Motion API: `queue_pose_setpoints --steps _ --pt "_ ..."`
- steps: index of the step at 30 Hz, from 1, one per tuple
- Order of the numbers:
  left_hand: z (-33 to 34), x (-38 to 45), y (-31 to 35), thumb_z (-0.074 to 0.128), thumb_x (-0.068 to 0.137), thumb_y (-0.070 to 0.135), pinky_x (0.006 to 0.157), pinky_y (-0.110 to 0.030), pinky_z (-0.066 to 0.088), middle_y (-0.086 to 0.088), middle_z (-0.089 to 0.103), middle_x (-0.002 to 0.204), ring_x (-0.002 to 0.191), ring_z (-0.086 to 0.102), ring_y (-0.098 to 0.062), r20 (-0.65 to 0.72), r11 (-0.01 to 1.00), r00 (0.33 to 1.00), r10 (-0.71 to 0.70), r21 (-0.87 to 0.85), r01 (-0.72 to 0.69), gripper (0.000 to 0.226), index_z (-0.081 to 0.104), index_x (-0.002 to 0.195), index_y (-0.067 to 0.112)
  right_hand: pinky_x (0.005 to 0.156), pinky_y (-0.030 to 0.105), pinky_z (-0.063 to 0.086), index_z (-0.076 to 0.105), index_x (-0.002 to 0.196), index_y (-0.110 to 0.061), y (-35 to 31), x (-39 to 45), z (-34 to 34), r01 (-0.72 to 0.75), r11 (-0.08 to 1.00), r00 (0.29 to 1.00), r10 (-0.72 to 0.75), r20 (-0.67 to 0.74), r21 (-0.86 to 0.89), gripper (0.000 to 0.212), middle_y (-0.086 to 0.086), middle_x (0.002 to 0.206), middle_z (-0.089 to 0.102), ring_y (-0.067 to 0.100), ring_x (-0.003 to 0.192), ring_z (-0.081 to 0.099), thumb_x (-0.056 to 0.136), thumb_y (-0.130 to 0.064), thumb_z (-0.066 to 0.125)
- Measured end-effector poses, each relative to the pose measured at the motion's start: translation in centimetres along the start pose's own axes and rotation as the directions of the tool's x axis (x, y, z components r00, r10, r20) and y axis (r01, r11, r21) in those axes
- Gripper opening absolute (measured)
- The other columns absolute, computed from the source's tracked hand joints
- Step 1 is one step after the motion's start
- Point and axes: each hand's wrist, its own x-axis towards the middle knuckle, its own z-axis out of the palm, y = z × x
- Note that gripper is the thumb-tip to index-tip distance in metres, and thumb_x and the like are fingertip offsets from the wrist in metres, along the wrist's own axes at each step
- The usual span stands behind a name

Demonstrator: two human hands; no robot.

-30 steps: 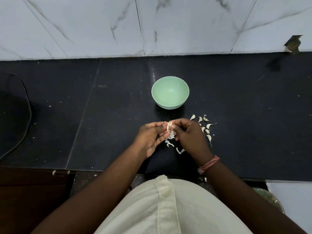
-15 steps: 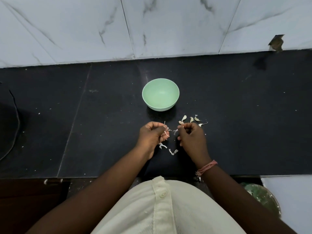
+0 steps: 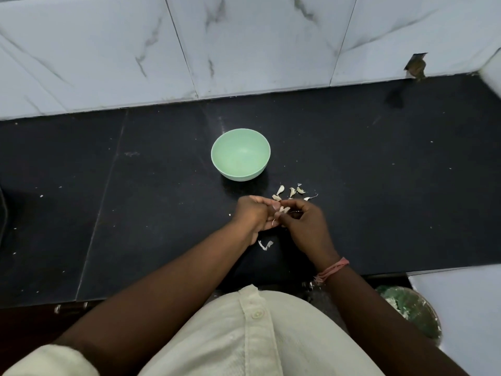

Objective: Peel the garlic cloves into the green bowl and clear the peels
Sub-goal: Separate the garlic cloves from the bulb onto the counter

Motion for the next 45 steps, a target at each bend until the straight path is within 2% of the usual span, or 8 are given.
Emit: queue_pose_setpoints --steps 7,11,15,21,26,34,40,45 --pt "-0.7 -0.1 0.4 0.049 0.095 -0.01 0.068 -0.029 0.061 -0.014 0.069 0.089 0.071 0.069 -0.017 0.016 0.999 0.999 0.03 0.038 -0.03 0.02 0.062 0.097 0.004 0.058 0.028 0.054 0.068 0.09 -0.014 0.1 0.6 -0.4 -0.01 0.997 0.996 0.003 -0.092 -0.074 0.011 0.002 0.075 0.071 0.013 0.059 0.069 0.088 -0.003 0.07" --pt "-3.1 -0.1 0.7 0.041 0.089 -0.011 0.061 -0.026 0.055 -0.011 0.067 0.094 0.072 0.063 -0.017 -0.115 0.958 0.964 0.24 0.188 -0.216 0.033 0.067 0.092 0.009 0.079 0.03 0.056 0.072 0.103 -0.016 0.0 1.6 -0.3 0.037 0.98 0.985 -0.069 -0.16 -0.196 0.019 0.0 0.095 0.074 0.018 0.085 0.072 0.091 -0.006 0.061" --pt "-5.7 -0.1 -0.5 0.071 0.081 0.002 0.078 -0.024 0.054 -0.002 0.07 0.099 0.089 0.066 -0.015 -0.119 0.847 0.928 0.352 0.462 -0.262 0.026 0.073 0.1 0.019 0.094 0.014 0.038 0.071 0.119 -0.008 -0.4 1.5 -0.4 0.139 0.93 0.971 -0.195 -0.137 -0.341 0.033 0.006 0.121 0.07 0.021 0.114 0.063 0.09 0.0 0.057" --pt "-5.8 -2.3 -3.1 0.092 0.047 0.059 0.111 -0.039 0.031 -0.002 0.024 0.142 0.129 0.028 -0.028 0.008 0.361 0.96 0.279 0.926 -0.112 0.123 0.027 0.151 0.046 0.095 0.026 0.04 0.067 0.112 -0.005 1.3 -1.7 0.5 0.393 0.766 0.893 -0.45 0.011 -0.509 0.025 0.011 0.114 0.067 0.027 0.107 0.06 0.089 -0.001 0.06" --pt "-4.4 -1.5 -3.9 0.087 0.053 0.063 0.111 -0.042 0.029 -0.001 0.018 0.15 0.127 0.028 -0.03 0.038 0.163 0.945 0.323 0.982 -0.095 0.124 0.017 0.154 0.049 0.114 0.046 0.036 0.054 0.136 0.004 4.9 -3.3 1.2 0.503 0.555 0.864 -0.359 0.355 -0.663 0.058 0.024 0.144 0.053 0.039 0.136 0.049 0.083 -0.014 0.066" --pt "-8.0 -0.5 -2.5 0.076 0.081 0.008 0.078 -0.002 0.037 0.002 0.062 0.112 0.088 0.06 -0.009 -0.031 0.509 0.835 0.549 0.805 -0.305 0.04 0.074 0.118 0.022 0.127 0.044 0.007 0.013 0.158 -0.001 2.8 -4.3 5.8 0.587 0.579 0.801 -0.315 0.509 -0.566 0.078 0.02 0.166 0.008 0.031 0.155 0.006 0.086 -0.007 0.043" --pt "-10.2 0.3 -2.7 0.066 0.092 0.011 0.087 -0.043 0.06 0.005 0.076 0.1 0.089 0.071 -0.008 -0.226 0.804 0.838 0.496 0.483 -0.345 0.021 0.076 0.11 0.018 0.124 0.041 -0.007 0.005 0.158 0.002 2.6 -3.1 8.5 0.373 0.618 0.928 -0.26 0.267 -0.692 0.085 0.022 0.166 0.0 0.034 0.155 -0.004 0.095 -0.047 0.035" --pt "-11.6 1.0 -2.4 0.074 0.084 0.011 0.082 -0.038 0.06 0.011 0.076 0.079 0.077 0.072 -0.007 -0.23 0.806 0.852 0.47 0.507 -0.307 0.017 0.08 0.081 0.028 0.124 0.042 -0.003 0.015 0.157 0.003 0.3 -1.6 12.3 0.398 0.683 0.917 -0.268 0.296 -0.613 0.075 0.023 0.165 0.013 0.036 0.155 0.006 0.092 -0.034 0.022"
